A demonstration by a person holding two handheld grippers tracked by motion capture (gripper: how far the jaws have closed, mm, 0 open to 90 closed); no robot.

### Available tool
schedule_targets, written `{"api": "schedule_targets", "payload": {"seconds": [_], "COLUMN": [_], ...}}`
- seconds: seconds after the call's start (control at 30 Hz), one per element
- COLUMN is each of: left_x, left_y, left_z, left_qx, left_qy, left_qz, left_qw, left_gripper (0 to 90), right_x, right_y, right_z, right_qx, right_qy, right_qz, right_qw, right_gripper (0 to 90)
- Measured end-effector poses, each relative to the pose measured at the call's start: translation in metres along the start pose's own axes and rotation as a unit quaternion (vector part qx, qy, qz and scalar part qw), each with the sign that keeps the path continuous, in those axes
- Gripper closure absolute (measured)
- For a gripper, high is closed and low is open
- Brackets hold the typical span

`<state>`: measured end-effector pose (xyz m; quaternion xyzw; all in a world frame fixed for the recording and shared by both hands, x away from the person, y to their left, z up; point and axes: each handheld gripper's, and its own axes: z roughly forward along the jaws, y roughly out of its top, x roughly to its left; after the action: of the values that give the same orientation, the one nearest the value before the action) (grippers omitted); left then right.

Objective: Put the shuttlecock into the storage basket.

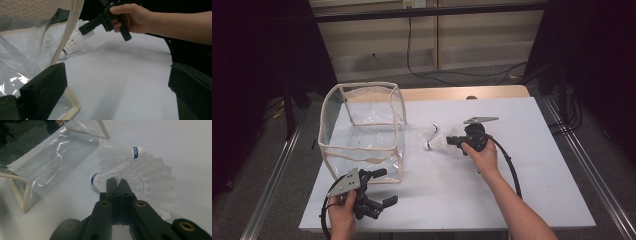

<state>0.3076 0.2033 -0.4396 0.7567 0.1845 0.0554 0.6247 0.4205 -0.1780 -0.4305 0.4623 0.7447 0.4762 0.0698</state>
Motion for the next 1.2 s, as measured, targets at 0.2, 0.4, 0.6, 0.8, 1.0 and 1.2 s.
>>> {"api": "schedule_targets", "payload": {"seconds": [0.2, 0.4, 0.6, 0.8, 1.0, 1.2], "left_x": [-0.0001, 0.0, 0.0002, 0.0001, -0.0004, -0.0003], "left_y": [0.0001, 0.0, -0.0001, -0.0002, -0.0003, -0.0004], "left_z": [-0.0001, -0.0001, 0.0, 0.0002, 0.0008, 0.0008], "left_qx": [0.001, 0.0, 0.001, 0.001, 0.001, 0.002], "left_qy": [0.001, 0.0, 0.0, 0.0, -0.002, -0.002], "left_qz": [0.0, 0.0, 0.001, 0.001, -0.001, -0.001], "left_qw": [1.0, 1.0, 1.0, 1.0, 1.0, 1.0], "left_gripper": [2.2, 2.2, 2.2, 2.2, 2.2, 2.2], "right_x": [0.0003, 0.0009, 0.001, 0.0012, 0.0017, 0.0008], "right_y": [-0.0006, -0.0014, -0.0016, -0.0022, -0.0028, -0.0038], "right_z": [0.0015, 0.0038, 0.0053, 0.0062, 0.0076, 0.0085], "right_qx": [0.001, 0.003, 0.001, 0.003, 0.005, 0.006], "right_qy": [0.002, 0.005, 0.009, 0.01, 0.011, 0.011], "right_qz": [-0.002, 0.001, -0.001, -0.001, 0.001, 0.003], "right_qw": [1.0, 1.0, 1.0, 0.9999, 0.9999, 0.9999], "right_gripper": [89.7, 89.6, 89.6, 89.6, 89.5, 88.7]}}
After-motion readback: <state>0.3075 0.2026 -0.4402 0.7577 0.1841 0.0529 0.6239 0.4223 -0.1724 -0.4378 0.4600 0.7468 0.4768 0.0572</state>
